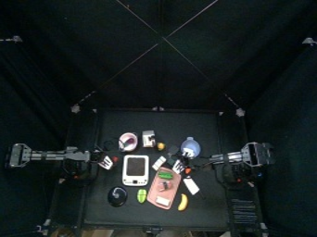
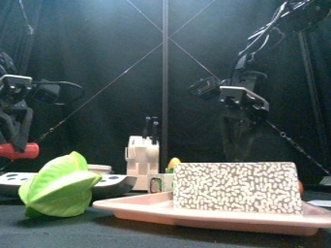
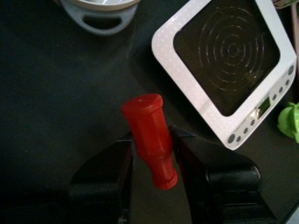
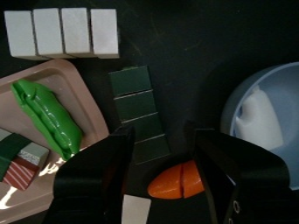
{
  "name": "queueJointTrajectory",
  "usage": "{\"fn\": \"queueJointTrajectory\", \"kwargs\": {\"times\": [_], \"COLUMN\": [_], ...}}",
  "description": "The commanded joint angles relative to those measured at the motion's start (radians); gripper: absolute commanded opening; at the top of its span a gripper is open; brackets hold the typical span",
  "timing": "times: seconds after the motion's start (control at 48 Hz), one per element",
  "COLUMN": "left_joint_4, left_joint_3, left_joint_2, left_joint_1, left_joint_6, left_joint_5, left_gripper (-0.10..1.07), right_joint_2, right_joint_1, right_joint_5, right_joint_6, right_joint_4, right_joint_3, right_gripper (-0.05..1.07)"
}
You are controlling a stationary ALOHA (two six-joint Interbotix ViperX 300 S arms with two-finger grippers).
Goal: Hand over ketchup
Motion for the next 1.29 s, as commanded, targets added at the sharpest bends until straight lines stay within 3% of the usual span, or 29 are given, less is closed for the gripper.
{"fn": "queueJointTrajectory", "kwargs": {"times": [0.0, 0.167, 0.312, 0.458, 0.708, 0.875, 1.042, 1.271], "left_joint_4": [0.012, 0.074, 0.124, 0.156, 0.186, 0.219, 0.225, 0.224], "left_joint_3": [-0.015, -0.028, -0.041, -0.066, -0.126, -0.169, -0.181, -0.181], "left_joint_2": [0.000, 0.000, -0.002, 0.009, 0.078, 0.138, 0.183, 0.247], "left_joint_1": [-0.002, -0.015, -0.072, -0.112, -0.112, -0.112, -0.112, -0.115], "left_joint_6": [0.006, 0.029, 0.074, 0.132, 0.186, 0.209, 0.215, 0.213], "left_joint_5": [-0.017, -0.114, -0.282, -0.446, -0.675, -0.795, -0.885, -1.006], "left_gripper": [0.52, 0.52, 0.52, 0.52, 0.52, 0.52, 0.52, 0.52], "right_joint_2": [-0.014, -0.034, -0.048, -0.049, -0.035, -0.023, -0.018, -0.018], "right_joint_1": [-0.002, 0.005, 0.002, -0.002, -0.005, -0.015, -0.034, -0.060], "right_joint_5": [-0.005, -0.021, -0.098, -0.272, -0.601, -0.750, -0.793, -0.807], "right_joint_6": [-0.002, 0.000, 0.009, 0.011, 0.008, 0.008, -0.005, 0.003], "right_joint_4": [-0.006, -0.017, -0.015, 0.031, 0.140, 0.156, 0.126, 0.000], "right_joint_3": [-0.031, -0.060, -0.083, -0.101, -0.107, -0.118, -0.129, -0.137], "right_gripper": [0.83, 0.83, 0.83, 0.83, 0.83, 0.83, 0.84, 0.84]}}
